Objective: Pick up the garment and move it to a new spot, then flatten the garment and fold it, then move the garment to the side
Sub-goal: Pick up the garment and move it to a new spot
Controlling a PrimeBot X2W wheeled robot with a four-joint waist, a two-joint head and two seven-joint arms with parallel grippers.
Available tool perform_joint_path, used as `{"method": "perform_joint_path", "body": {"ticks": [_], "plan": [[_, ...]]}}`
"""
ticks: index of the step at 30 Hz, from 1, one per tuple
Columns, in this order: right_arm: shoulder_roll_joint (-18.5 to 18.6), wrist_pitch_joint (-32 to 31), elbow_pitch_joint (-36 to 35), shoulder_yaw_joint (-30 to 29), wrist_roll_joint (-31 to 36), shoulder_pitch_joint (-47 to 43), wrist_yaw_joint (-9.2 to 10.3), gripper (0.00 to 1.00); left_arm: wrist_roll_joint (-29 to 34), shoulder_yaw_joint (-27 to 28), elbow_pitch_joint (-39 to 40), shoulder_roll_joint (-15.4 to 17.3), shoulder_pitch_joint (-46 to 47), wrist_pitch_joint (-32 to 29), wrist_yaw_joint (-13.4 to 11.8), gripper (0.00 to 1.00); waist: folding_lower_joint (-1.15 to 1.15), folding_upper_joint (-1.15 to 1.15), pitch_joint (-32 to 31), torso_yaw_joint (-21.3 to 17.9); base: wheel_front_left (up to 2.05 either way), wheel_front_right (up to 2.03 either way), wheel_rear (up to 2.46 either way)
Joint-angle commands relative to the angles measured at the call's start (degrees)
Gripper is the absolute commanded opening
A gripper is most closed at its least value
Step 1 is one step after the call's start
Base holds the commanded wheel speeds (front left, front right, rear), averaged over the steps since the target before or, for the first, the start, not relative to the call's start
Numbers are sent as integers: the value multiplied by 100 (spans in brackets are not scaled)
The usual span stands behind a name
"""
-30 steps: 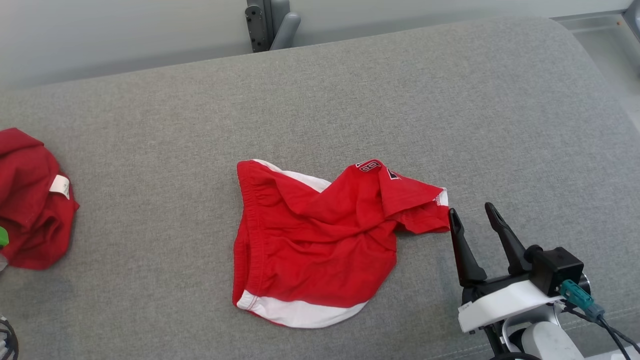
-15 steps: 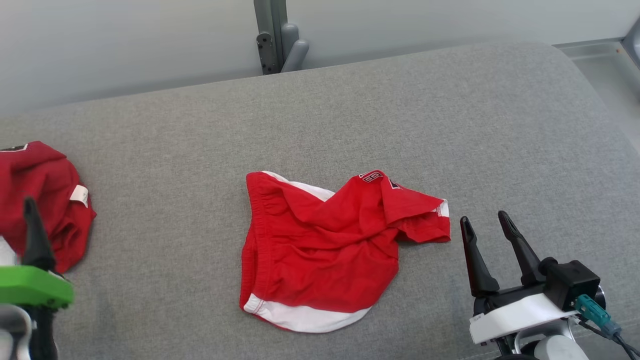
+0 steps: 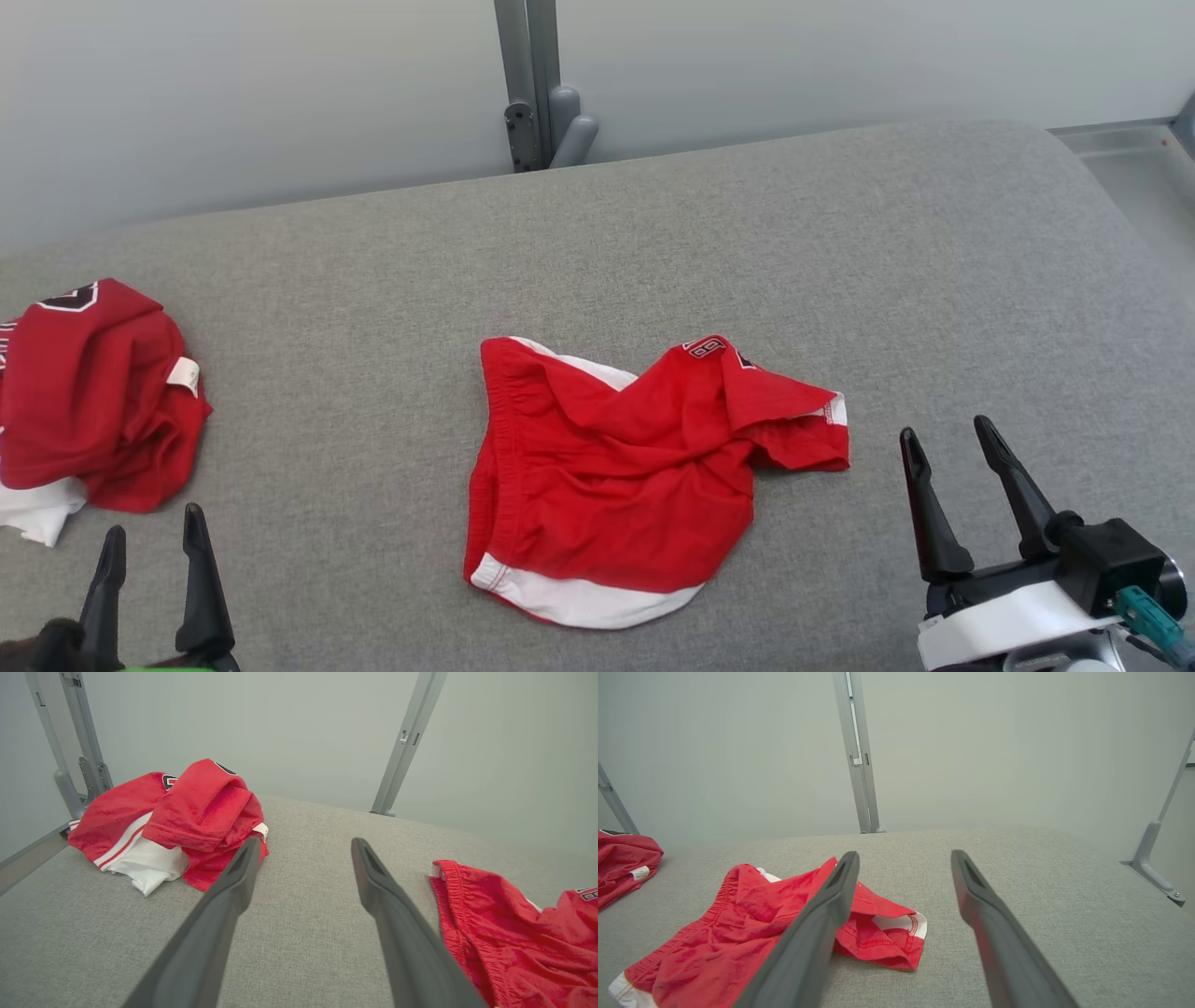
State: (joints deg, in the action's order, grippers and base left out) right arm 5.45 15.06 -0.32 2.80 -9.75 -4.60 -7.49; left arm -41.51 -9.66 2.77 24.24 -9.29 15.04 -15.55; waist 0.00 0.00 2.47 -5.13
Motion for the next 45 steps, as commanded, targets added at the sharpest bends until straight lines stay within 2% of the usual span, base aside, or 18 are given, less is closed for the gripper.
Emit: {"method": "perform_joint_path", "body": {"ticks": [1,10,12,15,24,29,45], "plan": [[38,18,-61,-39,64,-117,0,100,347,111,-1,-101,-198,17,159,100,0,0,-68,58,0,0,0],[73,18,-41,-373,211,-402,0,100,1902,563,-375,-1034,-436,18,1695,100,0,0,-292,79,0,0,0],[41,18,3,-473,235,-427,0,100,2109,674,-478,-1225,-425,18,1949,100,0,0,-318,59,0,0,0],[22,18,94,-551,244,-393,0,100,2344,781,-641,-1463,-372,12,2158,100,0,0,-305,19,0,0,0],[-13,18,263,-611,253,-259,0,100,2621,955,-973,-1702,-151,12,2303,100,0,0,-350,-35,0,0,0],[-26,18,290,-593,237,-230,0,100,2566,857,-950,-1601,-140,12,2303,100,0,0,-362,-64,0,0,0],[12,18,305,-550,188,-226,0,100,2497,791,-985,-1579,-128,13,2305,100,0,0,-354,-88,0,0,0]]}}
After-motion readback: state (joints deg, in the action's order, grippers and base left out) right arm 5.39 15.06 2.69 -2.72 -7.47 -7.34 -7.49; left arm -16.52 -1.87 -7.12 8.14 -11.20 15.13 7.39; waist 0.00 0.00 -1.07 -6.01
